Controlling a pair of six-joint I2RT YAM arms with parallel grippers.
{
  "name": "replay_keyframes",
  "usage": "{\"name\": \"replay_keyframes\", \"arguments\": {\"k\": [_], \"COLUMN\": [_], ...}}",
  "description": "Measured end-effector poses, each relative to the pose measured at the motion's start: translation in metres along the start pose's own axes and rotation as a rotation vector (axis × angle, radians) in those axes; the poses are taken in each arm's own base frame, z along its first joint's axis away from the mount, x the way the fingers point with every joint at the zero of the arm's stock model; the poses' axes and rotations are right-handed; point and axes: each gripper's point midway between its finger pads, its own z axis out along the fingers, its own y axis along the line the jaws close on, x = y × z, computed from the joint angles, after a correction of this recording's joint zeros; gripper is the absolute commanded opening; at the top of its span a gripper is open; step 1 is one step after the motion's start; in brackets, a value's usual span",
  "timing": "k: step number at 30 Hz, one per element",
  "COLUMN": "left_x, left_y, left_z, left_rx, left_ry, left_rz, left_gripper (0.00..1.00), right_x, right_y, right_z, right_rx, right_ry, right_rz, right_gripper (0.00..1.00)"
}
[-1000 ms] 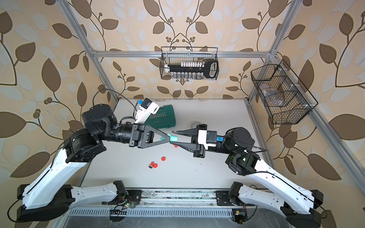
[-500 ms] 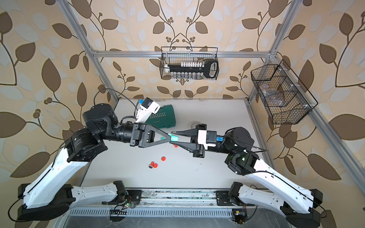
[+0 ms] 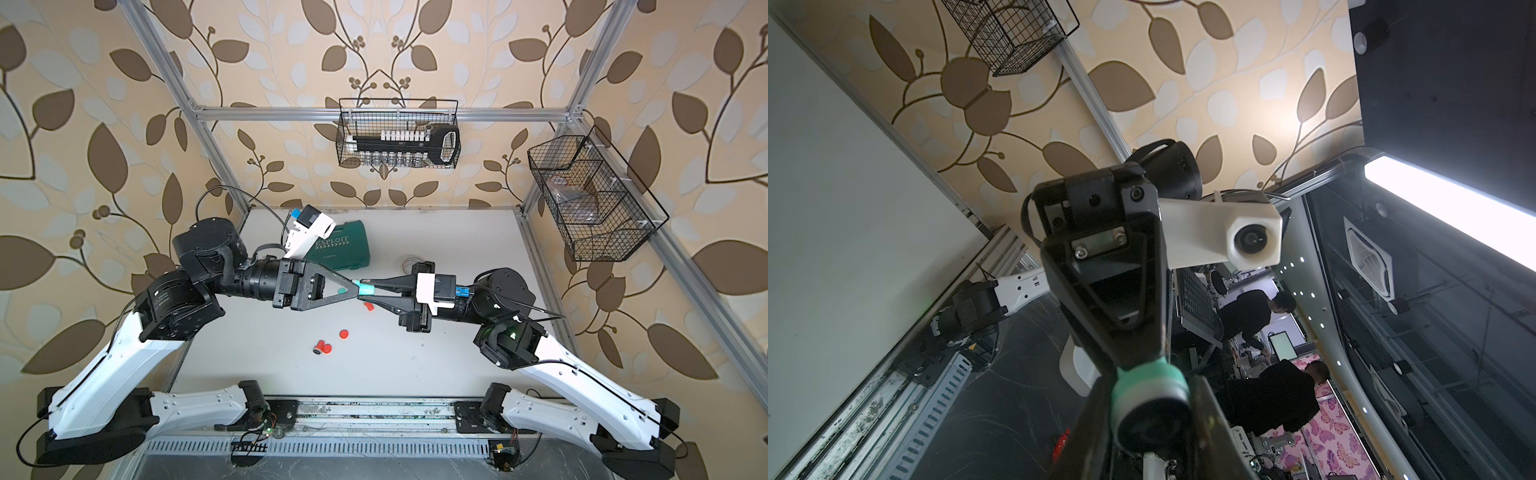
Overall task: Close the stamp cap
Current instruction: Pick up the stamp from the center of the board.
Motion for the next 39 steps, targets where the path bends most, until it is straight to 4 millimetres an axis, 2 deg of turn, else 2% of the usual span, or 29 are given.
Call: {"name": "replay_keyframes", "arguments": {"k": [3, 8, 11, 15, 20, 23, 26, 28, 30, 33, 36, 39], "left_x": [-0.002, -0.004, -0.008, -0.014, -0.016, -0.011, -0.002, 0.007, 0.012, 0.023, 0.032, 0.032], "left_y": [0.003, 0.017, 0.027, 0.046, 0.080, 0.111, 0.152, 0.184, 0.219, 0.273, 0.314, 0.346], "left_z": [0.000, -0.003, -0.012, -0.038, -0.075, -0.092, -0.103, -0.111, -0.119, -0.137, -0.147, -0.142], "left_rx": [-0.014, -0.089, -0.182, -0.364, -0.625, -0.782, -0.943, -1.048, -1.143, -1.272, -1.367, -1.415], "left_ry": [-0.011, -0.040, -0.088, -0.184, -0.270, -0.283, -0.254, -0.214, -0.181, -0.128, -0.056, 0.029], "left_rz": [0.003, 0.013, 0.033, 0.060, 0.078, 0.079, 0.057, 0.025, -0.028, -0.129, -0.191, -0.200], "left_gripper": [0.37, 0.55, 0.60, 0.61, 0.63, 0.63, 0.63, 0.61, 0.57, 0.42, 0.28, 0.17], "right_x": [0.002, 0.004, 0.009, 0.021, 0.054, 0.082, 0.117, 0.149, 0.180, 0.218, 0.235, 0.233], "right_y": [-0.001, -0.004, -0.007, -0.012, -0.022, -0.029, -0.036, -0.039, -0.041, -0.041, -0.043, -0.053], "right_z": [-0.001, -0.007, -0.012, -0.018, -0.026, -0.031, -0.037, -0.042, -0.048, -0.061, -0.077, -0.087], "right_rx": [0.009, 0.044, 0.078, 0.132, 0.219, 0.289, 0.374, 0.431, 0.479, 0.543, 0.600, 0.653], "right_ry": [0.011, 0.037, 0.067, 0.126, 0.251, 0.346, 0.458, 0.561, 0.668, 0.811, 0.885, 0.879], "right_rz": [0.006, 0.022, 0.042, 0.091, 0.187, 0.265, 0.354, 0.415, 0.467, 0.525, 0.560, 0.578], "right_gripper": [0.00, 0.00, 0.00, 0.00, 0.00, 0.00, 0.00, 0.00, 0.00, 0.00, 0.00, 0.00]}}
